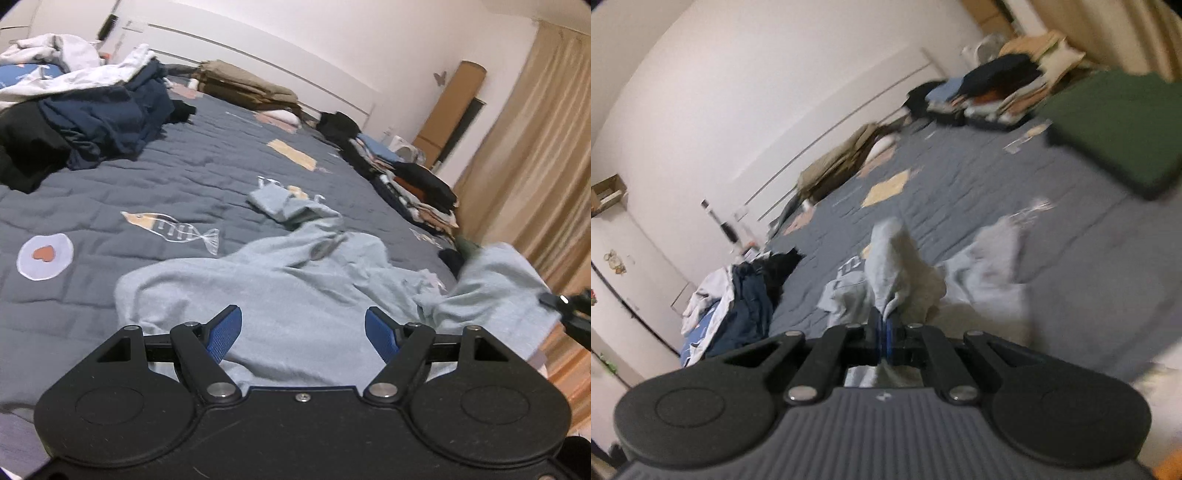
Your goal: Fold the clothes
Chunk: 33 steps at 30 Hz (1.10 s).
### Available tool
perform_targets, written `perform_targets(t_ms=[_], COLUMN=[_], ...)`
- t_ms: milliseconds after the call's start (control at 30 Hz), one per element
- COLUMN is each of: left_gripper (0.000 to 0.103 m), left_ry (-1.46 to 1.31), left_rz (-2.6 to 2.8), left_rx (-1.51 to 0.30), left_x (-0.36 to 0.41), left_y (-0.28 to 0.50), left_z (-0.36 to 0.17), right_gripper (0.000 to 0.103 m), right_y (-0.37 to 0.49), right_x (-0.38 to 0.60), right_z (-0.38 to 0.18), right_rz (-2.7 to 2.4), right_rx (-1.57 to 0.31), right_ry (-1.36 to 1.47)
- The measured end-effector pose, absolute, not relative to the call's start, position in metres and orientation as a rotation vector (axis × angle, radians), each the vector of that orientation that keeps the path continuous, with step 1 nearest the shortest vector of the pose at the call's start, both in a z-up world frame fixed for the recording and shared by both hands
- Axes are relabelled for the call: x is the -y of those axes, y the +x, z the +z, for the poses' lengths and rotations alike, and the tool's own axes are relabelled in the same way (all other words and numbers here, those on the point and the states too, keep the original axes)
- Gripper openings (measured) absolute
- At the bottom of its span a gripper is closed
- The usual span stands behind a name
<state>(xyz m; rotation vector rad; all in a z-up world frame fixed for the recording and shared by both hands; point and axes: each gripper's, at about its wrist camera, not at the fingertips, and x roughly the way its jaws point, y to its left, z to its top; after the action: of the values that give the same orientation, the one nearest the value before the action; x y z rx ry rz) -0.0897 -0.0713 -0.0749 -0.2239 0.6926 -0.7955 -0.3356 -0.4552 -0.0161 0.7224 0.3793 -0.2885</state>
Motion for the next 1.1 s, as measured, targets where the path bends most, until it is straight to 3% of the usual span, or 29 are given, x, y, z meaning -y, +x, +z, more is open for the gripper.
perform_targets(t_ms=[233, 567, 667, 767, 900, 1100], left_gripper=[0.075, 0.077, 0.078, 0.078, 0.078, 0.078], left_ry=[-0.177, -0.148, -0.183, -0.186, -0.232, -0.332], left_rz=[-0.823, -0.679, -0.655, -0.615, -0.551, -0.464], left_rx=[-0.669, -0.725, -0.734, -0.731, -0.773, -0.871], left_x=[0.082, 0.082, 0.075, 0.068, 0.058, 0.040], left_y=[-0.103, -0.089, -0.085, -0.080, -0.069, -0.051], left_z=[-0.072, -0.077, -0.077, -0.076, -0.081, -0.095], right_gripper=[0.002, 0.005, 0.007, 0.014, 0.040, 0.042], right_y=[-0.423, -0.423, -0.432, -0.441, -0.443, -0.383], right_x=[0.470, 0.447, 0.449, 0.452, 0.451, 0.437], right_z=[-0.025, -0.042, -0.028, -0.008, 0.014, 0.004], right_rz=[-0.425, -0.469, -0.505, -0.543, -0.554, -0.390], right_rx=[-0.351, -0.571, -0.555, -0.503, -0.423, -0.434], right_ry=[0.833, 0.726, 0.677, 0.628, 0.565, 0.542])
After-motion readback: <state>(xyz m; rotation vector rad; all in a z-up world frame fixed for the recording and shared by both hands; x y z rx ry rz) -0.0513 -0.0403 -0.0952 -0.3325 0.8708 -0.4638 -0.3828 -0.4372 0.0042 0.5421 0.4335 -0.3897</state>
